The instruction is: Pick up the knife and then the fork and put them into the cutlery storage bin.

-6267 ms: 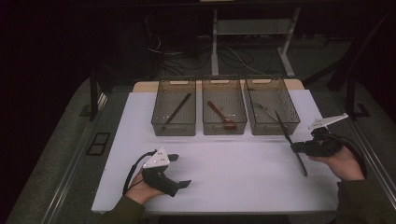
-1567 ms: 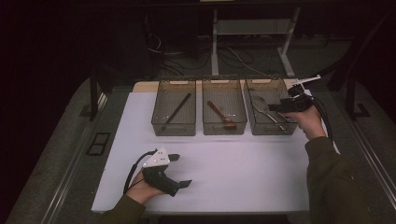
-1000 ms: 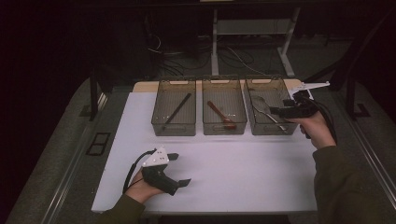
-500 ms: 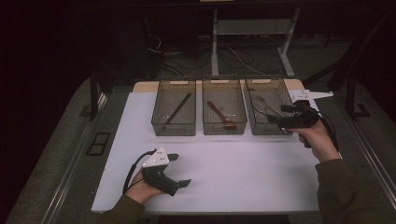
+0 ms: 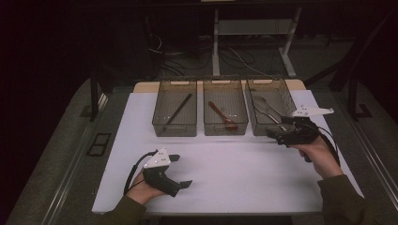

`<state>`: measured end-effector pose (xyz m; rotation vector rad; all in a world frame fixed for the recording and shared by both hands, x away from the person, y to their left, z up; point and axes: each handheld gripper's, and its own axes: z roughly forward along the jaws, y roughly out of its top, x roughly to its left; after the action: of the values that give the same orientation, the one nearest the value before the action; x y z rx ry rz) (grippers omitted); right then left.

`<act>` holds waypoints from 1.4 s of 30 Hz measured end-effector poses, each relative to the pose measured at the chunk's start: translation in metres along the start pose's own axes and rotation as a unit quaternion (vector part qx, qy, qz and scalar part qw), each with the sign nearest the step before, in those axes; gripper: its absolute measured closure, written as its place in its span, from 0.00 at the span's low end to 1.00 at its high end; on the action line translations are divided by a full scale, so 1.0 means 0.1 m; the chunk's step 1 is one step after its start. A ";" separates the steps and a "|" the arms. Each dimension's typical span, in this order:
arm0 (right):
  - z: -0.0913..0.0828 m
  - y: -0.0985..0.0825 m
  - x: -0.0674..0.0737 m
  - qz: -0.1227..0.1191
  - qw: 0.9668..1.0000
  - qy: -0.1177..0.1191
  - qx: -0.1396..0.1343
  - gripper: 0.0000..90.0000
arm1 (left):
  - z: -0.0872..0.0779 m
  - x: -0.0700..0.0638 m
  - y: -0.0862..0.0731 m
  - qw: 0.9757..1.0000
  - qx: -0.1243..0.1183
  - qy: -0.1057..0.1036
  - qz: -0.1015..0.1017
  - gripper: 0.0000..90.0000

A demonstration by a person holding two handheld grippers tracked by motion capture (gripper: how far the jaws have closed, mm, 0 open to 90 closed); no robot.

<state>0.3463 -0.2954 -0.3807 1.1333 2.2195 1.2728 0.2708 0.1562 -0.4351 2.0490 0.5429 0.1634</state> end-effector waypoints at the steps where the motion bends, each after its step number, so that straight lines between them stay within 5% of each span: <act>1: -0.01 -0.02 0.02 0.001 1.000 0.002 0.000 0.15 | 0.00 0.00 0.00 1.000 0.000 0.000 0.000 0.00; 30: -0.18 -0.63 0.38 -0.002 1.000 0.018 -0.015 0.15 | -0.01 -0.02 0.01 1.000 -0.003 0.000 0.000 0.00; 42: -0.21 -0.75 0.44 0.003 0.999 0.026 -0.021 0.15 | -0.01 -0.02 0.01 1.000 -0.002 0.001 0.002 0.00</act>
<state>0.2704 -0.2940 -0.4280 1.1033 2.2168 1.3596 0.2691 0.1560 -0.4335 2.0451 0.5393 0.1676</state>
